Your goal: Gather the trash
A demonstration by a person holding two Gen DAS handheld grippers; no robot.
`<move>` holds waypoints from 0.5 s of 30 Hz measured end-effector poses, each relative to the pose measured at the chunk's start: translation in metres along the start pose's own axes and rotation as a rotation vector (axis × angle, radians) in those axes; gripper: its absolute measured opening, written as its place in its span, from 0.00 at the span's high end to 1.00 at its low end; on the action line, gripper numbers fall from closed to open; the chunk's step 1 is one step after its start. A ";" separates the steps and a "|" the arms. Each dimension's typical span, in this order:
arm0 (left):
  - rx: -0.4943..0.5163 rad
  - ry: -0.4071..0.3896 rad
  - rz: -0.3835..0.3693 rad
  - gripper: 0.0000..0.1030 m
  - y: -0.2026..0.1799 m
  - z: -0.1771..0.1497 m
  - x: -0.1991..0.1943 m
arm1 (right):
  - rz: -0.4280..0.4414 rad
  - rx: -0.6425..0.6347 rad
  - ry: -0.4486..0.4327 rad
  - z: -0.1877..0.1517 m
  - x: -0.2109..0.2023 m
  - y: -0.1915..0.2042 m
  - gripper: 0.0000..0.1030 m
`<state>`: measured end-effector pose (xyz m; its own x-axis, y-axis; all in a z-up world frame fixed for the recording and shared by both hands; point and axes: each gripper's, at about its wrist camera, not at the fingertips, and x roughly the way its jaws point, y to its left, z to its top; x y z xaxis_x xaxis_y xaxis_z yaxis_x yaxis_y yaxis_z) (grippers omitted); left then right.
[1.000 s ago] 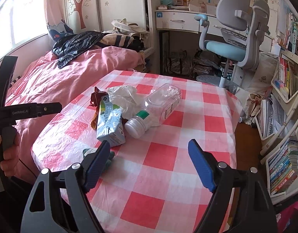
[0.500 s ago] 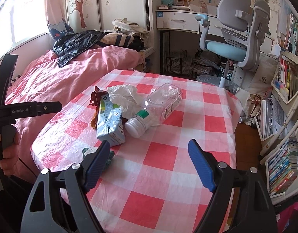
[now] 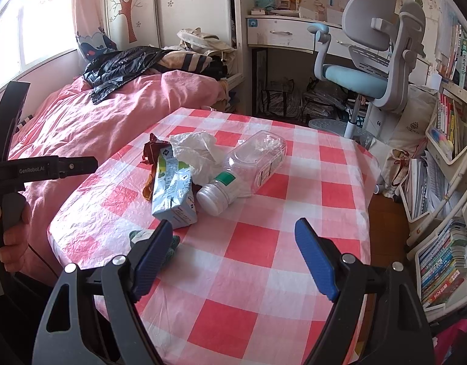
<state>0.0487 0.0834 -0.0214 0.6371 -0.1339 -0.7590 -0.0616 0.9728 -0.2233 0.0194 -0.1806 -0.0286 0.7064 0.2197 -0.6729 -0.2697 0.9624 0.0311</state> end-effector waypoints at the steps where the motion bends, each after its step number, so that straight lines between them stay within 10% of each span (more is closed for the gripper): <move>1: 0.000 0.000 0.000 0.13 0.000 0.000 0.000 | 0.000 -0.002 0.001 0.000 0.000 0.000 0.23; 15: -0.001 0.001 0.000 0.13 0.001 0.001 0.000 | 0.001 -0.006 0.001 0.000 0.001 0.002 0.23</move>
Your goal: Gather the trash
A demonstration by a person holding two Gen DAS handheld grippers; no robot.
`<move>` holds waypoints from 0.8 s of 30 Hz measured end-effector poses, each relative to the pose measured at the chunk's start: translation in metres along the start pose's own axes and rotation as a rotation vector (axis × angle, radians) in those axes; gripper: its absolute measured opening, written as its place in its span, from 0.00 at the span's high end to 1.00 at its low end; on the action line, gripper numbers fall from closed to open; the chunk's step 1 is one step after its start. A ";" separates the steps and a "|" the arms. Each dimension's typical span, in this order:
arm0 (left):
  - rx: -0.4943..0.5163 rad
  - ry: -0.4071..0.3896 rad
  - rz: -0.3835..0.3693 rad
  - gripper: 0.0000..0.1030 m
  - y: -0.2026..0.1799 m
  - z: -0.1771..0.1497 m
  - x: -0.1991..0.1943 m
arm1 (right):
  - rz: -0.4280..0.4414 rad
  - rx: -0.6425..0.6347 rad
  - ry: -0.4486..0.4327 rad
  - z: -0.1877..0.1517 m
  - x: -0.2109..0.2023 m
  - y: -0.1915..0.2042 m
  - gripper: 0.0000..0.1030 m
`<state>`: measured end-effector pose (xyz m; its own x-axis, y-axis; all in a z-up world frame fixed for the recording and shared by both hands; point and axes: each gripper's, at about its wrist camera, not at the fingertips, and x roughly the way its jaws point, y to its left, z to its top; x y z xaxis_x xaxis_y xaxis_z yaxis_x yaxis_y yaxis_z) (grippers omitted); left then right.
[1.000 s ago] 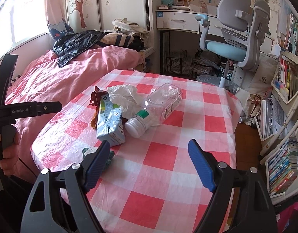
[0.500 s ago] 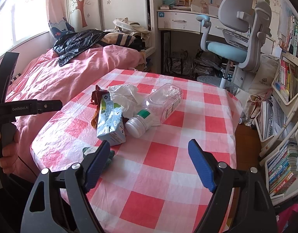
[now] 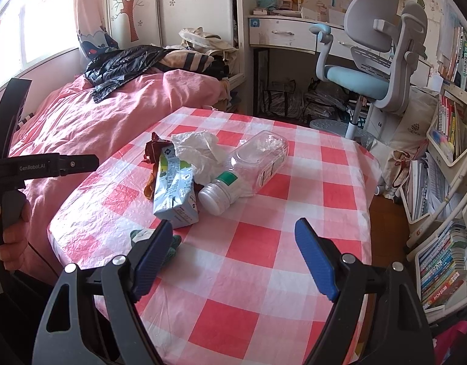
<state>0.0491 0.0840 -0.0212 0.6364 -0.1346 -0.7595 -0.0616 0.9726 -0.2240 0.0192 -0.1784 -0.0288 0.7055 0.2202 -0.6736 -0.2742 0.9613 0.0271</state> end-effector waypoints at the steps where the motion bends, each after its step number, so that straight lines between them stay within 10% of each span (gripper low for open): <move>1: 0.000 0.000 0.000 0.13 0.000 0.000 0.000 | 0.000 0.000 0.000 0.000 0.000 0.000 0.23; 24: 0.000 0.002 -0.001 0.13 0.001 0.001 0.000 | 0.001 -0.011 0.004 -0.001 0.002 0.006 0.23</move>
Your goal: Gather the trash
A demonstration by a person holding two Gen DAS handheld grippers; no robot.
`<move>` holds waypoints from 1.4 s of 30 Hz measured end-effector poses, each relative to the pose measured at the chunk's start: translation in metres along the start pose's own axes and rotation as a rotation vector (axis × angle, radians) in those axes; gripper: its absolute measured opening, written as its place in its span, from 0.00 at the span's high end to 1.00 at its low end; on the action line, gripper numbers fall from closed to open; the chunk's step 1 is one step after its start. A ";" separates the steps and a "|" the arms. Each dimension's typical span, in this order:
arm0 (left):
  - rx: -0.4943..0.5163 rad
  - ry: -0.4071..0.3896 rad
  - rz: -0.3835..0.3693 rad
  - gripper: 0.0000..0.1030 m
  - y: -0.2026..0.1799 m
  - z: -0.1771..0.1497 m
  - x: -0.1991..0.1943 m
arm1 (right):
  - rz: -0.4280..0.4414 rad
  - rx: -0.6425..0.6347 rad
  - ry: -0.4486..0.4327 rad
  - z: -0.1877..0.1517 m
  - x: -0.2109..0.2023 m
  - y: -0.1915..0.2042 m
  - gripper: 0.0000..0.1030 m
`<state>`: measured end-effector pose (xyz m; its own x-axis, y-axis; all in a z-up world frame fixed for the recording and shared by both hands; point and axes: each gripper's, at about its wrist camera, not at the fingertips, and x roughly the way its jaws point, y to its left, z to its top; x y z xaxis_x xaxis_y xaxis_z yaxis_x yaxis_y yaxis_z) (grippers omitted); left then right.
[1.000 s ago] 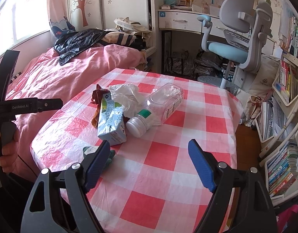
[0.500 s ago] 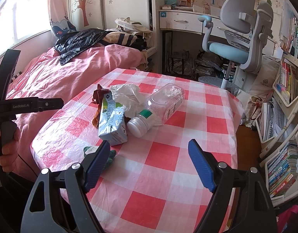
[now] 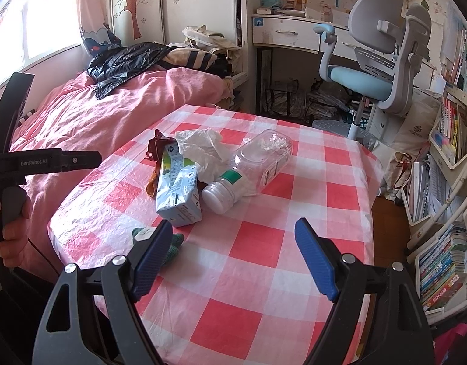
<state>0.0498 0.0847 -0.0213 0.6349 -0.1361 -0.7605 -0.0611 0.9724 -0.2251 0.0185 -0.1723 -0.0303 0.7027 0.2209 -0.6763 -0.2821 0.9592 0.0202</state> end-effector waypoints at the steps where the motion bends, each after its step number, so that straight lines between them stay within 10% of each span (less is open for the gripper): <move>1: 0.000 0.000 0.000 0.13 0.000 0.000 0.000 | 0.000 0.000 -0.001 0.000 0.000 0.000 0.23; 42: -0.002 0.003 -0.002 0.13 0.001 0.001 0.000 | 0.020 -0.052 0.012 -0.002 0.002 0.010 0.23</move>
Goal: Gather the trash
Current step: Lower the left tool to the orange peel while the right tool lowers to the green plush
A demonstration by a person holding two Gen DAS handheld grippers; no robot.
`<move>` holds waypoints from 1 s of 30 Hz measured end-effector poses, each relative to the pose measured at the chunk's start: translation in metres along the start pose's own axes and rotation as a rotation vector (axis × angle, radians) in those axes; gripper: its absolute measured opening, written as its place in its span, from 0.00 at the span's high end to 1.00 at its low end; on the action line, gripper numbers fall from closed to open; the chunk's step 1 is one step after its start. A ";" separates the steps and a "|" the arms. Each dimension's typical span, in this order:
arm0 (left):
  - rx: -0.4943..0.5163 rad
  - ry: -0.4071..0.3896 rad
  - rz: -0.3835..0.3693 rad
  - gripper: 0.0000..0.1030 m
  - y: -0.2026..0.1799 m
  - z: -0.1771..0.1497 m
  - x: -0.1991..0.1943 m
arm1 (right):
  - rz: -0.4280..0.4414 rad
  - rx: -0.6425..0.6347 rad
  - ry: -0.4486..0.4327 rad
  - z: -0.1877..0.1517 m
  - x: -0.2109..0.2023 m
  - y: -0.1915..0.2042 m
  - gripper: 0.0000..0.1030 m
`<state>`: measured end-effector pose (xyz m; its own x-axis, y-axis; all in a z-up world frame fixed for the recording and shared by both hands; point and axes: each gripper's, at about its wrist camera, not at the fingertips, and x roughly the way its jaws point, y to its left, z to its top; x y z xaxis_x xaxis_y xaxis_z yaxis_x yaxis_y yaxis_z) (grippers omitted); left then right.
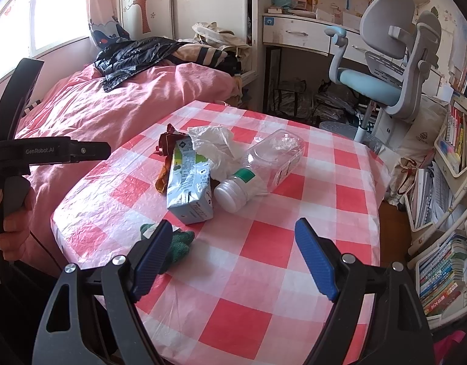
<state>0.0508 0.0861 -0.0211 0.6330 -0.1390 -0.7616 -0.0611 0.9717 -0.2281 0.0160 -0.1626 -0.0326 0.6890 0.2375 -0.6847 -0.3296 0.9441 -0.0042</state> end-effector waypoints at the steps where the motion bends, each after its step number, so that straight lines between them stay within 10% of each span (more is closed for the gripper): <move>1: 0.000 0.000 0.000 0.13 0.000 0.000 0.000 | 0.001 -0.001 0.000 0.000 0.000 0.000 0.23; 21: -0.120 0.092 -0.016 0.14 0.057 0.023 0.035 | 0.209 -0.098 0.108 -0.006 0.023 0.043 0.23; 30: 0.051 0.196 0.030 0.21 0.006 0.027 0.092 | 0.255 -0.072 0.182 -0.004 0.060 0.052 0.24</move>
<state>0.1294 0.0843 -0.0757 0.4685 -0.1394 -0.8724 -0.0350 0.9838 -0.1760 0.0372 -0.0999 -0.0766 0.4536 0.4133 -0.7896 -0.5262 0.8393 0.1370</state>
